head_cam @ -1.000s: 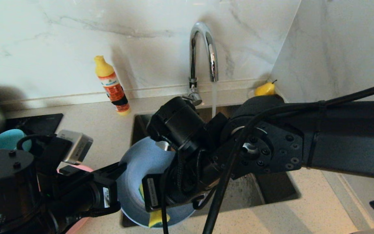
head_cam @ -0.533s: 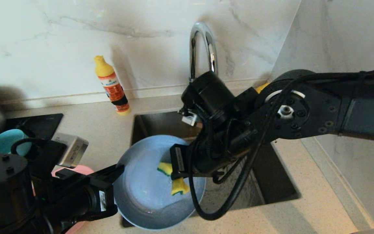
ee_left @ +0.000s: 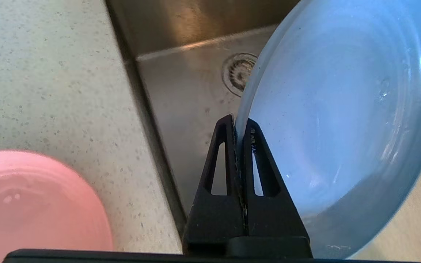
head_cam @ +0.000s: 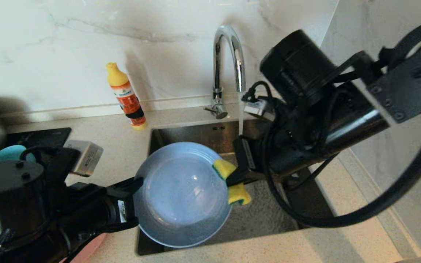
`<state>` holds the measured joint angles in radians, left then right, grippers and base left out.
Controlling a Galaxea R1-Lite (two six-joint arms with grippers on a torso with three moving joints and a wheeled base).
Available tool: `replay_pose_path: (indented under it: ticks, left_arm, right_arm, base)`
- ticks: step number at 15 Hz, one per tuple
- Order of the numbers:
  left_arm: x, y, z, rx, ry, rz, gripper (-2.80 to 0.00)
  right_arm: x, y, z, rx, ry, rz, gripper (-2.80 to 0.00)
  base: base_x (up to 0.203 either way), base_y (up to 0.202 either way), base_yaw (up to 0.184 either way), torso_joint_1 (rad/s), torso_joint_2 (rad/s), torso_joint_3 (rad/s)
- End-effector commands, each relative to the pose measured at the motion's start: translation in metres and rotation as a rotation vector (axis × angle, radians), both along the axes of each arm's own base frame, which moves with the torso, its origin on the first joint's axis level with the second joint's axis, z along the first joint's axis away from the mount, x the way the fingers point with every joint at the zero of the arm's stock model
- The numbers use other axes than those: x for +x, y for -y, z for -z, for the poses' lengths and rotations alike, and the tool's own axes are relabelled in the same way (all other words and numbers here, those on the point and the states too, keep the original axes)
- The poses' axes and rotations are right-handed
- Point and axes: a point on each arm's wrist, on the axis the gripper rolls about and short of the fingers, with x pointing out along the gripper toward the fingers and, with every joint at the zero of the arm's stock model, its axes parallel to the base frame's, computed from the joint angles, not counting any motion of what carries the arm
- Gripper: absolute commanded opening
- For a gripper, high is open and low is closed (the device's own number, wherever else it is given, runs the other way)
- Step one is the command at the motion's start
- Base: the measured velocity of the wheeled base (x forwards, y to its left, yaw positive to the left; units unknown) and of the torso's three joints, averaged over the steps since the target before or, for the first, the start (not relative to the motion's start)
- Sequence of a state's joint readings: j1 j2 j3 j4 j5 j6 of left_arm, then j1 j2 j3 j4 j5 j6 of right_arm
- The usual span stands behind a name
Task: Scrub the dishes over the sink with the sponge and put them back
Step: Wipe the plate, then rinse the plate
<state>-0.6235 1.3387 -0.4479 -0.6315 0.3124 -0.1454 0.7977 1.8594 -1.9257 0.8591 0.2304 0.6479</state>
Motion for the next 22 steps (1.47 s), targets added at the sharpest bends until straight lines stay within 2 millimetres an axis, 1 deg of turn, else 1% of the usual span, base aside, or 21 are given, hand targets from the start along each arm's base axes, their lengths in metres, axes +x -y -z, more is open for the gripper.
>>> replay_pose_path:
  ticks: [1,3,6,9,11,12,15,18,21,22]
  left_arm:
    - [0.019,0.008,0.006,0.027,-0.027,-0.033,-2.8]
    - [0.039,0.016,0.004,0.043,-0.022,-0.096,-2.8]
    - [0.07,0.033,0.005,0.061,-0.015,-0.187,-2.8]
    - [0.099,0.052,0.016,0.014,-0.048,-0.215,-2.8]
    - [0.114,0.062,0.023,0.003,-0.06,-0.213,-2.8]
    - [0.123,0.069,0.027,0.003,-0.062,-0.211,-2.8]
    - [0.146,0.088,0.035,0.002,-0.063,-0.202,-2.8]
    - [0.16,0.104,0.043,0.007,-0.067,-0.194,-2.8]
    - [0.17,0.114,0.036,0.0,-0.055,-0.186,-2.8]
    - [0.169,0.121,0.035,0.002,-0.057,-0.171,-2.8]
  right_arm:
    - [-0.024,0.032,-0.034,0.067,0.061,0.019,-2.8]
    - [-0.038,0.053,-0.048,0.087,0.079,0.035,-2.8]
    - [-0.058,0.083,-0.059,0.107,0.099,0.067,-2.8]
    - [-0.075,0.112,-0.059,0.137,0.087,0.088,-2.8]
    - [-0.084,0.126,-0.055,0.149,0.068,0.096,-2.8]
    - [-0.085,0.133,-0.051,0.145,0.058,0.119,-2.8]
    - [-0.094,0.15,-0.044,0.152,0.039,0.151,-2.8]
    - [-0.1,0.16,-0.039,0.163,0.034,0.173,-2.8]
    - [-0.102,0.164,-0.033,0.184,0.055,0.181,-2.8]
    - [-0.101,0.164,-0.03,0.183,0.053,0.182,-2.8]
  base:
    - [0.0,0.0,0.0,0.0,0.0,0.0]
    - [0.0,0.0,0.0,0.0,0.0,0.0]
    - [0.0,0.0,0.0,0.0,0.0,0.0]
    - [0.0,0.0,0.0,0.0,0.0,0.0]
    - [0.0,0.0,0.0,0.0,0.0,0.0]
    - [0.0,0.0,0.0,0.0,0.0,0.0]
    - [0.0,0.0,0.0,0.0,0.0,0.0]
    - [0.0,0.0,0.0,0.0,0.0,0.0]
    - [0.0,0.0,0.0,0.0,0.0,0.0]
    - [0.0,0.0,0.0,0.0,0.0,0.0]
